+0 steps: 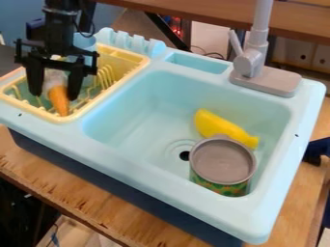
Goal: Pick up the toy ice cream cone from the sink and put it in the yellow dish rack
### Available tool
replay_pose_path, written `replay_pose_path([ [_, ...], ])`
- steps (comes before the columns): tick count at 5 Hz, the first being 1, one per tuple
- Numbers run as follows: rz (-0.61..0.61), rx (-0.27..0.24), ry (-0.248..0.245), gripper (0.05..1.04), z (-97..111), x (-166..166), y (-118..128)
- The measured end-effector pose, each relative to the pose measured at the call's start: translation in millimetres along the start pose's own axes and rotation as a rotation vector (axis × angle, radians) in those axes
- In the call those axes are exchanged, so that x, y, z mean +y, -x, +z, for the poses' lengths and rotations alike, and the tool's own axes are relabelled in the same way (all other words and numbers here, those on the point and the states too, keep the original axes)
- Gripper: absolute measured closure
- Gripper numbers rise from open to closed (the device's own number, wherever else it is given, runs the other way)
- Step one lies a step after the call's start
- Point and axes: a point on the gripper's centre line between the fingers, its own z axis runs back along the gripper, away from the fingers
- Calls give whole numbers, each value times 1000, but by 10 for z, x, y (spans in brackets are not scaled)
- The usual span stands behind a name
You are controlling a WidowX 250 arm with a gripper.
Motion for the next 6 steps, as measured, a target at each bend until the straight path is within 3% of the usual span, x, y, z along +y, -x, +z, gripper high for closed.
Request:
replay_pose_path([
  [1,-37,-14,51,335,-83,15,6],
  [2,-48,-13,53,255,-88,12,3],
  [3,-36,10,53,74,-87,7,38],
  [4,-5,25,31,77,-42,19,60],
  [6,6,-63,-25,79,382,-83,132],
])
